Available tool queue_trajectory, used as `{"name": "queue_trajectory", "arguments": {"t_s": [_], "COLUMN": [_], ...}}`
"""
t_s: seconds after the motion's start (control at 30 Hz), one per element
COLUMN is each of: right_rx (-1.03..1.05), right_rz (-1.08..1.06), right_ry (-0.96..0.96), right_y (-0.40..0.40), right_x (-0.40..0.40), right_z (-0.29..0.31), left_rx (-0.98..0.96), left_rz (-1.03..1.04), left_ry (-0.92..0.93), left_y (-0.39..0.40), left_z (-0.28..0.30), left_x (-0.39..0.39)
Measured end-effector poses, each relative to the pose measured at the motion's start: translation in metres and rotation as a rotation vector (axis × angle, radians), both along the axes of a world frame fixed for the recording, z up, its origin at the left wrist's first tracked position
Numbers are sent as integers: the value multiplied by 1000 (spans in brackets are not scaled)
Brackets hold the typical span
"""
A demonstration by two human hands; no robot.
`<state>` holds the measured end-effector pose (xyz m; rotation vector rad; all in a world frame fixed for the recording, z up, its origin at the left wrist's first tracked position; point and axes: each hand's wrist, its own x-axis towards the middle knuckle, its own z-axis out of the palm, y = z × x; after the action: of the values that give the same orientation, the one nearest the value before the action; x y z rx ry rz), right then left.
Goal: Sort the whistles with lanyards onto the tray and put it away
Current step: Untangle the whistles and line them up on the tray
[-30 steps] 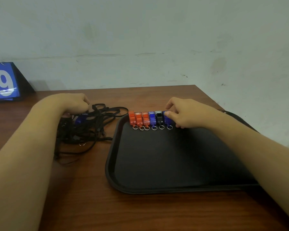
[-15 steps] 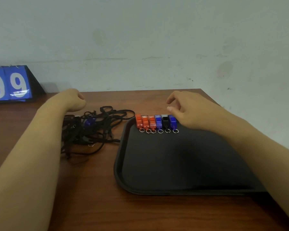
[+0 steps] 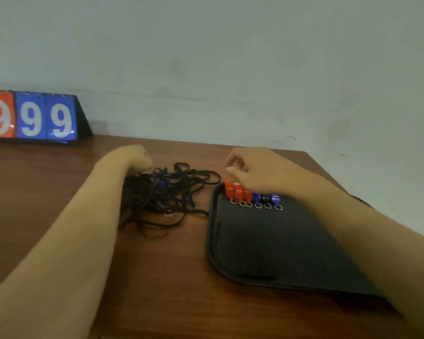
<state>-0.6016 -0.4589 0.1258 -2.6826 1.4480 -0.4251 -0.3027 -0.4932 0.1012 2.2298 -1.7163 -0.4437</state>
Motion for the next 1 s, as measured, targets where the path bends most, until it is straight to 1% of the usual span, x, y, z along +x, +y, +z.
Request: {"name": "queue_trajectory", "arguments": {"t_s": [0.07, 0.13, 0.17, 0.23, 0.3, 0.37, 0.47, 0.6, 0.67, 0.87, 1.0], "right_rx": [9, 18, 22, 21, -3, -10, 40, 122, 116, 91, 152], "right_rz": [27, 54, 60, 58, 34, -26, -70, 40, 73, 119, 124], "right_ry": [15, 24, 34, 84, 161, 208, 296, 378, 410, 417, 400], "right_y": [-7, -16, -20, -27, -36, -47, -57, -45, -41, -39, -38], "right_x": [29, 60, 76, 104, 127, 142, 149, 148, 149, 153, 152], "right_z": [-2, -5, -7, -14, -23, -31, -30, -22, -23, -24, -23], "left_rx": [22, -30, -71, -118, -88, -57, 4, 21, 22, 14, 19], "left_rz": [-54, -125, -152, -211, -274, -304, -324, -319, -311, -296, -318], "left_ry": [-78, -160, -171, -117, -76, -78, -101, -127, -132, -150, -135], "left_y": [3, 3, 4, 5, 6, 6, 3, 3, 1, 3, 2], "left_z": [-2, -11, -16, -24, -25, -23, -21, -22, -23, -23, -23], "left_x": [9, 20, 26, 34, 37, 37, 36, 36, 36, 35, 37]}}
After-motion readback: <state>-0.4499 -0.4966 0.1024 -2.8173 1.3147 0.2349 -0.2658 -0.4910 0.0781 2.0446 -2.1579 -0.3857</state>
